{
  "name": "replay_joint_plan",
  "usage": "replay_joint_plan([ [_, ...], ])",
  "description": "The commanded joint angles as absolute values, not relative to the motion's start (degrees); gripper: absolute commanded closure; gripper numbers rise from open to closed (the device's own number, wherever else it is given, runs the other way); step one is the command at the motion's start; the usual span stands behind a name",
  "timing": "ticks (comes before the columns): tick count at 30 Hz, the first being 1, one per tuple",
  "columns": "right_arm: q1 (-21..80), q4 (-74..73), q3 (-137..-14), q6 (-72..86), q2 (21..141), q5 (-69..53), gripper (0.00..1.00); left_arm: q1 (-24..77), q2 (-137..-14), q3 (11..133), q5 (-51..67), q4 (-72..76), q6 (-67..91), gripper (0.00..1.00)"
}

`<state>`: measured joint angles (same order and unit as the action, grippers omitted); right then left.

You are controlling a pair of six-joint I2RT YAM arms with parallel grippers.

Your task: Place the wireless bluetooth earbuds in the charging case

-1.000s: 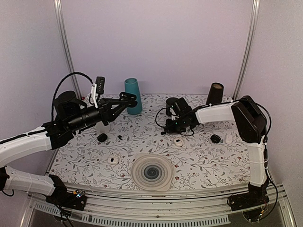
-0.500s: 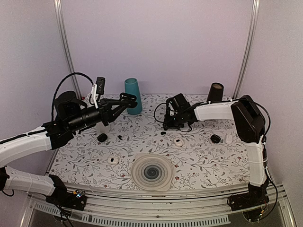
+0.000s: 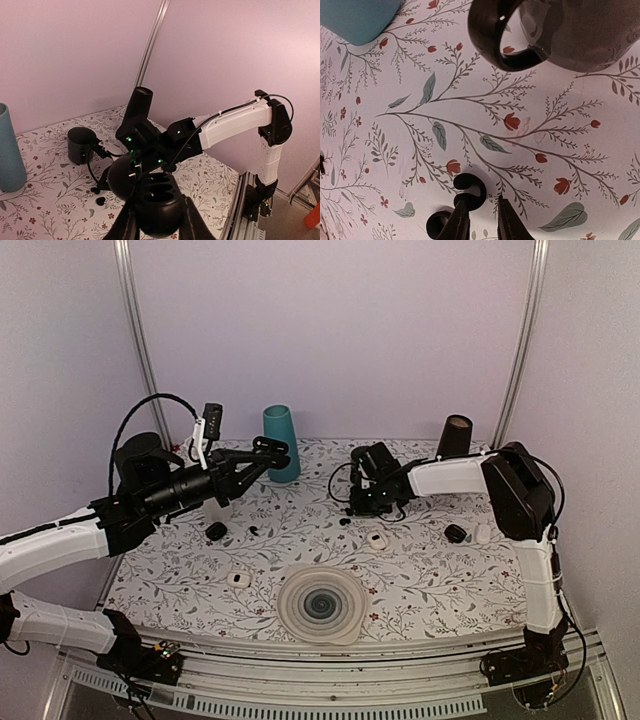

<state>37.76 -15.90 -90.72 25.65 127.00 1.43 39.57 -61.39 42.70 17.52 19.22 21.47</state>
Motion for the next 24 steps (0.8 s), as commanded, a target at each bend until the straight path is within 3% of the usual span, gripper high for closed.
replay_joint_plan([
  [1, 37.40, -16.76, -92.91, 24.73, 129.28, 1.75, 0.80, 38.76, -60.21, 43.33, 18.11, 19.77, 21.27, 1.00],
  [4, 37.46, -17.09, -93.63, 24.44, 129.93, 1.37, 0.84, 38.75, -60.12, 43.17, 18.06, 19.73, 21.27, 1.00],
  [24, 37.79, -17.46, -96.26, 22.95, 132.00, -1.96, 0.83, 38.76, -60.47, 43.08, 18.20, 19.94, 21.26, 1.00],
])
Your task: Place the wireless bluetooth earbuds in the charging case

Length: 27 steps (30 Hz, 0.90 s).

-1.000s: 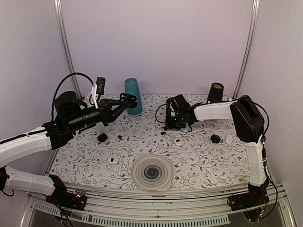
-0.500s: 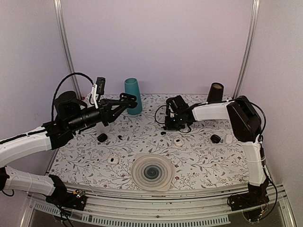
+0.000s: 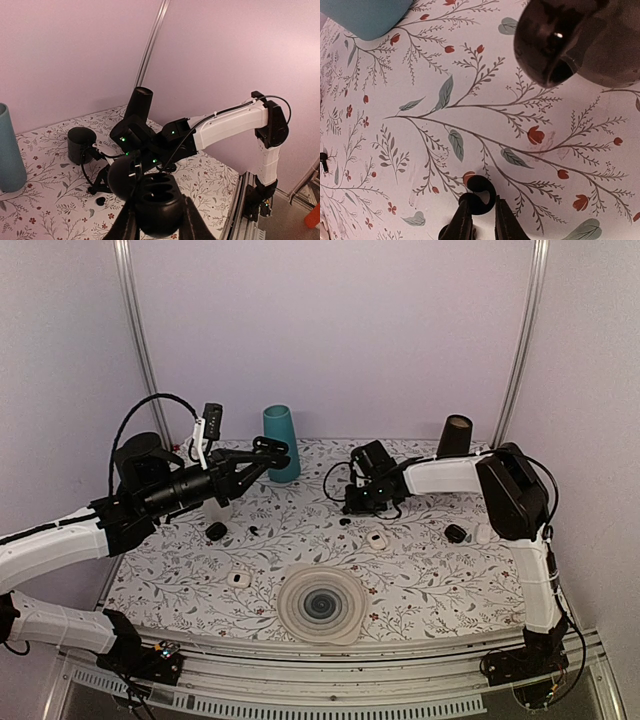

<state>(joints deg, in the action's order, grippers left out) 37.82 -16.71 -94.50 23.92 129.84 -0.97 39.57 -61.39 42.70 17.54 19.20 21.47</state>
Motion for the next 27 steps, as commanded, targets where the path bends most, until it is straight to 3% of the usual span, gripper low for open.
replay_joint_plan([
  [1, 37.85, -17.55, -96.51, 22.94, 132.20, -2.08, 0.83, 38.76, -60.57, 43.11, 18.19, 19.88, 21.21, 1.00],
  [27, 37.80, -19.20, -101.69, 25.99, 136.78, -6.20, 0.82, 38.45, -60.06, 42.98, 18.30, 19.68, 21.09, 1.00],
])
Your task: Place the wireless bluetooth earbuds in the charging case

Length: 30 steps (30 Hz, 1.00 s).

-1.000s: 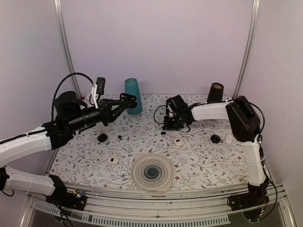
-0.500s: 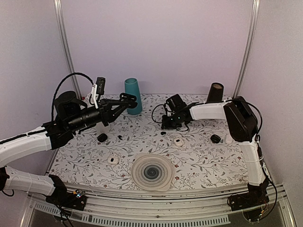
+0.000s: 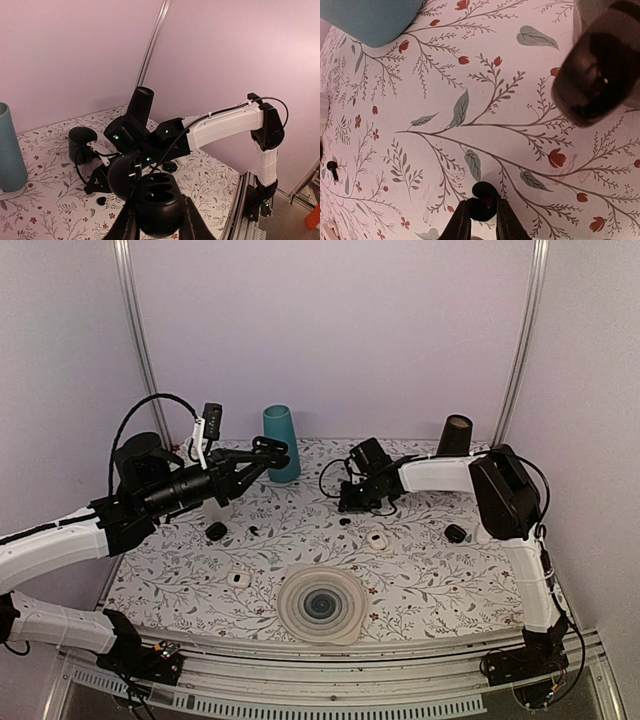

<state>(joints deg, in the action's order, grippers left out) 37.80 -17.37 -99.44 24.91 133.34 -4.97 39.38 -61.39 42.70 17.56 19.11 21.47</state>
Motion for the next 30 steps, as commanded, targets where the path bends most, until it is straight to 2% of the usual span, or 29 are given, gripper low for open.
replay_joint_plan([
  [1, 37.77, -19.36, -101.95, 26.01, 136.95, -6.10, 0.82, 38.41, -59.94, 42.98, 18.29, 19.54, 21.05, 1.00],
  [13, 37.76, -20.00, -103.93, 26.58, 138.23, -6.88, 0.82, 38.23, -59.29, 43.04, 18.11, 18.81, 20.82, 1.00],
  [21, 37.71, -19.95, -104.41, 27.09, 137.70, -7.87, 0.95, 38.23, -59.22, 43.07, 18.02, 18.63, 20.92, 1.00],
  [26, 37.71, -20.20, -102.72, 26.26, 135.29, -6.46, 0.96, 38.08, -59.45, 43.07, 17.84, 18.64, 20.66, 1.00],
  [30, 37.73, -17.85, -98.44, 24.50, 128.81, -5.72, 0.97, 38.08, -59.91, 43.20, 17.86, 18.59, 20.09, 1.00],
])
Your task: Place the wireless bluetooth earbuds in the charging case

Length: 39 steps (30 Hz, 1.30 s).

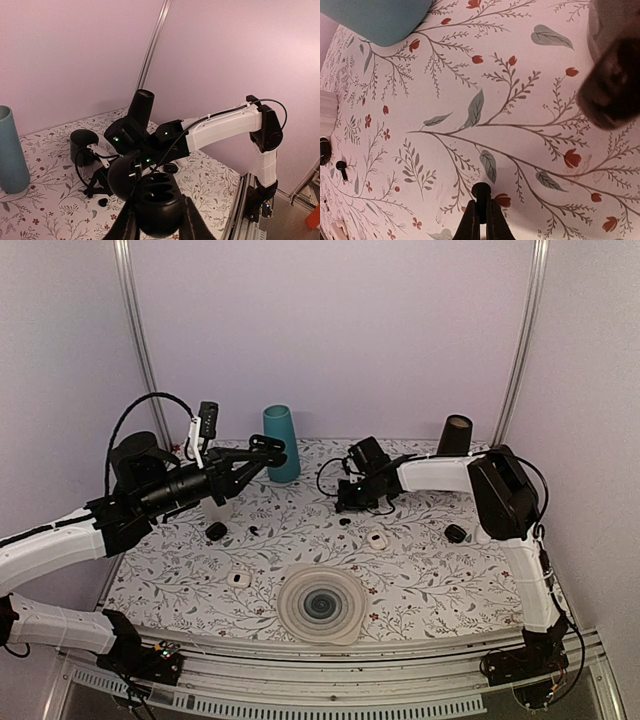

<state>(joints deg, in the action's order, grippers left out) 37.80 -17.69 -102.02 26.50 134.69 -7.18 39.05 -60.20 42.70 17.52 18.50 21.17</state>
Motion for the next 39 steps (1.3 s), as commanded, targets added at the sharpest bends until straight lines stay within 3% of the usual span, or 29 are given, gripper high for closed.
replay_joint_plan([
  [1, 37.71, -17.50, -97.44, 23.88, 128.07, -5.72, 0.97, 38.04, -60.06, 43.29, 18.11, 18.67, 19.94, 1.00],
  [24, 38.15, -5.13, -66.56, 9.12, 86.20, -19.66, 0.97, 36.15, -69.94, 45.81, 44.49, 24.72, 15.71, 1.00],
  [39, 48.33, -8.49, -68.73, 1.11, 72.78, -28.28, 0.97, 36.12, -74.33, 48.47, 57.23, 28.13, 17.59, 1.00],
])
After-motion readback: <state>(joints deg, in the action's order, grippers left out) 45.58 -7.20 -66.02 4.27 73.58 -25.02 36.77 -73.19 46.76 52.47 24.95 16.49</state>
